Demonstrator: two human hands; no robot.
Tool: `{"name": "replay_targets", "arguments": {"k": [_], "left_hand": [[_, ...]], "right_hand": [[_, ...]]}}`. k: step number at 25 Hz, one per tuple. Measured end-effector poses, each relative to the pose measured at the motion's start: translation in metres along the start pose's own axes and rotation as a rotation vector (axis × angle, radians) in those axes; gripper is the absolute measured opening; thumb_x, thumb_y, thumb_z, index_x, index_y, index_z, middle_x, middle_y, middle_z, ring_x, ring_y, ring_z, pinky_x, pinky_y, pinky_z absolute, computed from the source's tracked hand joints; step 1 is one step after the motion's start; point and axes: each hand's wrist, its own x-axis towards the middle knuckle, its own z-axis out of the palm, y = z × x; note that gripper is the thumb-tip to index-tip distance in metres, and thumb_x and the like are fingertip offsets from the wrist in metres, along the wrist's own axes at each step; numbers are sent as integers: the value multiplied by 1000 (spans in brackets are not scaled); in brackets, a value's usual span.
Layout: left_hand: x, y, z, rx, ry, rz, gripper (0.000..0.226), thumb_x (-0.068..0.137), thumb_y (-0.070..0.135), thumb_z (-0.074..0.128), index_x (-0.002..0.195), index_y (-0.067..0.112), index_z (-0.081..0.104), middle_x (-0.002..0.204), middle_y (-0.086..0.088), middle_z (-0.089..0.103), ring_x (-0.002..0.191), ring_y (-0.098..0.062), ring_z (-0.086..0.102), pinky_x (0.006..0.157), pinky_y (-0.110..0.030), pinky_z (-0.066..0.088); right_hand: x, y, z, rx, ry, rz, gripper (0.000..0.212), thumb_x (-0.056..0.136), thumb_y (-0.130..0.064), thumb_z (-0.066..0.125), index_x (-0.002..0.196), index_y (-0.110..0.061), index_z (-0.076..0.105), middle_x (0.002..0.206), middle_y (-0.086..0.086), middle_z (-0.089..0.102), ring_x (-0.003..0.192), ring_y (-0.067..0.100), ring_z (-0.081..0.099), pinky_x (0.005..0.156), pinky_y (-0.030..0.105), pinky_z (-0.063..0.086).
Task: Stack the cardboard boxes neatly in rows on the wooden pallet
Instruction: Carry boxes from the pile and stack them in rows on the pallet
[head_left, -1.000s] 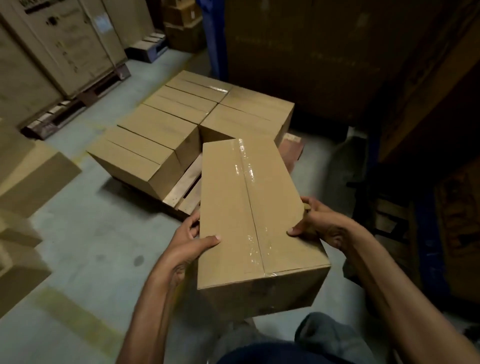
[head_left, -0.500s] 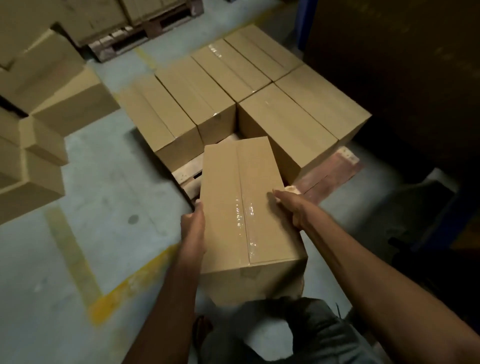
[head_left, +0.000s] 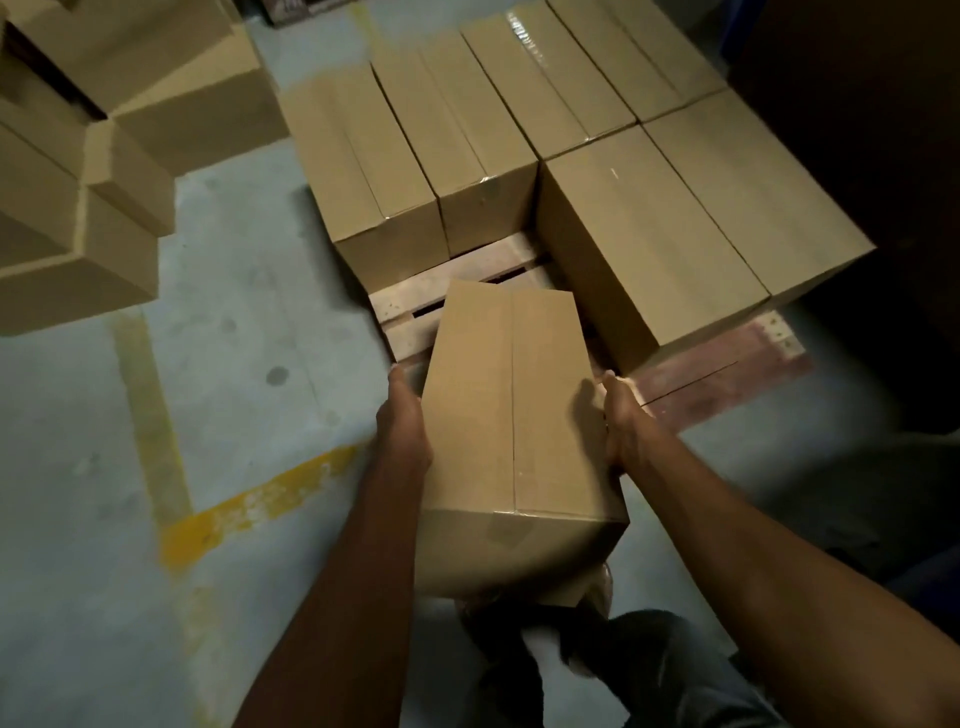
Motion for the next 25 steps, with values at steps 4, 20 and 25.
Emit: {"name": "replay_targets", "arguments": {"k": [4, 20, 25], "left_hand": [[4, -7, 18, 155, 13, 103, 87, 73, 85, 50, 111, 10, 70, 110, -6, 73, 99, -29, 69, 97, -44, 54], [140, -59, 205, 294, -71, 491, 91, 73, 23, 92, 149, 26, 42, 149, -2, 49, 127, -22, 54, 100, -42, 51], [136, -76, 233, 217, -49, 592, 75, 78, 18, 88, 142, 34, 51, 146, 7, 46, 124, -14, 56, 101, -38, 53]], "right_hand": [[0, -24, -2, -22, -256, 30, 38, 98, -47, 60, 111, -12, 68, 108, 14, 71, 92, 27, 67, 81, 40, 55], [236, -164, -45, -740, -318, -560, 111, 58, -22, 87, 154, -29, 32, 133, -7, 57, 124, 20, 55, 105, 40, 51], [267, -181, -67, -678, -415, -580, 89, 78, 9, 79, 149, -29, 41, 129, -8, 61, 107, 4, 63, 72, 19, 57]]}}
